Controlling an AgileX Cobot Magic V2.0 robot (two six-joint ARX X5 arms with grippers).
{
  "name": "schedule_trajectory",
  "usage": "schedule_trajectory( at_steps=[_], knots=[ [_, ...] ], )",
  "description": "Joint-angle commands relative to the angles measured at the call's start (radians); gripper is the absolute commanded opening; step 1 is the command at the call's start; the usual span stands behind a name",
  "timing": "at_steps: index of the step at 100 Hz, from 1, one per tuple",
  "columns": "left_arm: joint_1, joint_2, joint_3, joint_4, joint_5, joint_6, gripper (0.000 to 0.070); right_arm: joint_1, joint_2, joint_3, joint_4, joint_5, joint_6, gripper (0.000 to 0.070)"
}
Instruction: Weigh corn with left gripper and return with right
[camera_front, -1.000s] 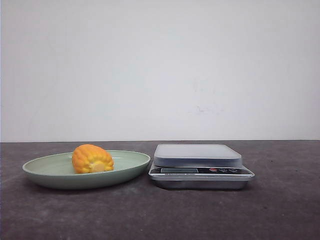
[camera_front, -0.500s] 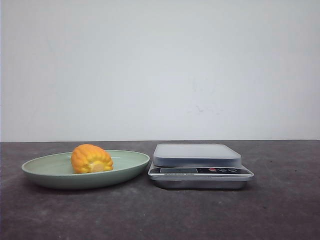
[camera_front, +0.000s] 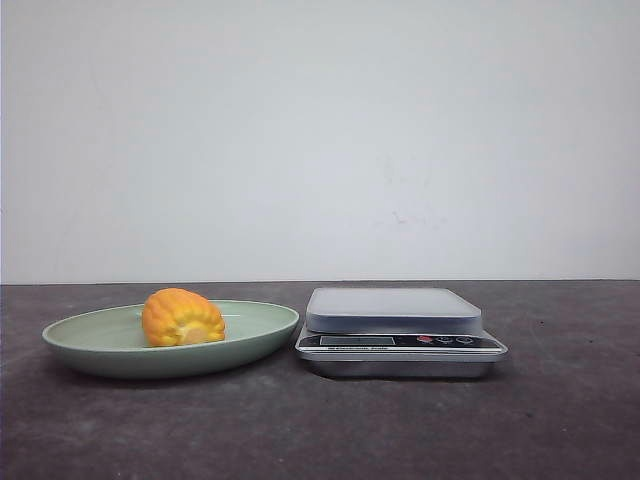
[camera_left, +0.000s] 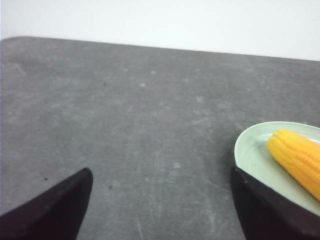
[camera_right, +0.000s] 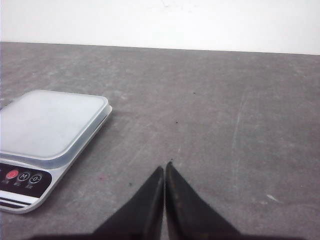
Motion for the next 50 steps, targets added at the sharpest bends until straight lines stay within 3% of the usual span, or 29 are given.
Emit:
schedule_trajectory(
  at_steps=[1, 50],
  knots=[
    [0.002, -0.001, -0.016, -0.01, -0.005, 0.059, 0.0509, 0.001, -0.002, -0.003, 0.01, 0.0, -0.005, 0.0],
    [0.042, -0.002, -0.028, 0.019, 0.003, 0.065, 0.0509, 0.001, -0.001, -0.003, 0.01, 0.0, -0.005, 0.0]
  ],
)
